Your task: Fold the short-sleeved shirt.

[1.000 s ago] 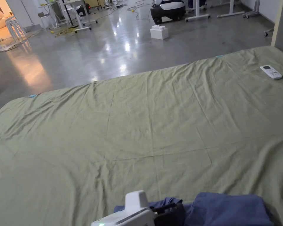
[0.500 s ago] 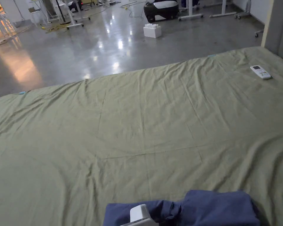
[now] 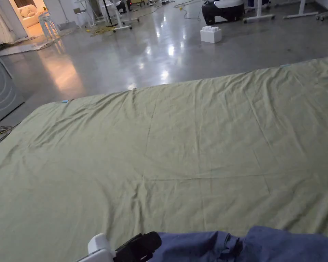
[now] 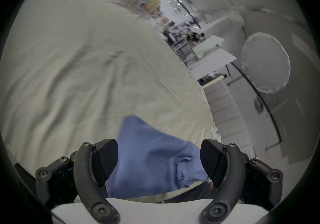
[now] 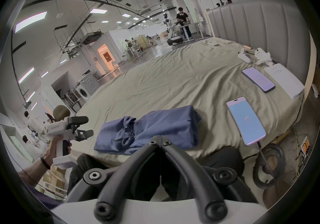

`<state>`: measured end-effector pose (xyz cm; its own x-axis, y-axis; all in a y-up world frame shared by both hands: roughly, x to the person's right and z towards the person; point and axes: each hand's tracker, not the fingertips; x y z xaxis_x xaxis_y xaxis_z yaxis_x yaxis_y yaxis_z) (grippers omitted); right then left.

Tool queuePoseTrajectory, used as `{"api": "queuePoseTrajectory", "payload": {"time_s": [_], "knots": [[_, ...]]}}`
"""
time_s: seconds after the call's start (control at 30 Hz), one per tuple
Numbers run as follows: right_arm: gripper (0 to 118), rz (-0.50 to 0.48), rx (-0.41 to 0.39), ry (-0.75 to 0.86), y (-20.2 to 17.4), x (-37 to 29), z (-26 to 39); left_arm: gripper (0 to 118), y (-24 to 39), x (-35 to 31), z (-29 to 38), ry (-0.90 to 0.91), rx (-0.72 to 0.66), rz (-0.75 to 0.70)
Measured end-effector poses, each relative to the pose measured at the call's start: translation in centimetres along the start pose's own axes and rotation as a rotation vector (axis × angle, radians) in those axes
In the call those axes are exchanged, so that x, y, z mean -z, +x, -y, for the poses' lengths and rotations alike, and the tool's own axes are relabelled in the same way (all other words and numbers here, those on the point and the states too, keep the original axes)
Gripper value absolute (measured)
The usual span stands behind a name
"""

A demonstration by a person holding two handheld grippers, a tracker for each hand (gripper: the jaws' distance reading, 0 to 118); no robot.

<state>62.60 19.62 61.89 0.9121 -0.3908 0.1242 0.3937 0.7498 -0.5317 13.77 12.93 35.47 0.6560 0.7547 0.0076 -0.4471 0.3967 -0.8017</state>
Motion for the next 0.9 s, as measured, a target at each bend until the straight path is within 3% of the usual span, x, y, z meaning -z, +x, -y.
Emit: {"api": "queuePoseTrajectory", "payload": {"time_s": [0.07,0.2,0.27,0.3,0.37,0.43,0.7,0.9], "knots": [[0,0.004,0.007,0.004,0.0,-0.2,0.1,98,-1.4,1.0,-0.2,-0.032,-0.026,-0.017],[0,0.051,0.001,0.000,0.0,-0.7,0.4,98,-3.0,5.7,1.3,-0.202,-0.066,0.144],[0,0.069,-0.012,-0.006,0.0,-1.1,0.4,95,-3.2,6.6,2.0,-0.149,-0.078,0.159],[0,0.072,-0.016,-0.007,0.0,-1.4,0.4,86,-3.4,6.5,1.6,-0.131,-0.127,0.202],[0,0.072,-0.019,-0.006,0.1,-1.7,0.6,16,-4.1,6.5,1.6,-0.134,-0.239,0.209],[0,0.075,-0.008,-0.013,0.3,-1.6,0.6,15,-4.0,6.6,2.1,-0.140,-0.184,0.126],[0,0.072,-0.024,-0.002,-0.2,-1.8,-0.2,15,-2.8,1.2,0.2,-0.011,-0.258,0.252],[0,0.042,-0.023,0.002,-0.1,-0.8,-0.3,15,-1.9,-7.1,-5.4,0.095,-0.075,0.129]]}}
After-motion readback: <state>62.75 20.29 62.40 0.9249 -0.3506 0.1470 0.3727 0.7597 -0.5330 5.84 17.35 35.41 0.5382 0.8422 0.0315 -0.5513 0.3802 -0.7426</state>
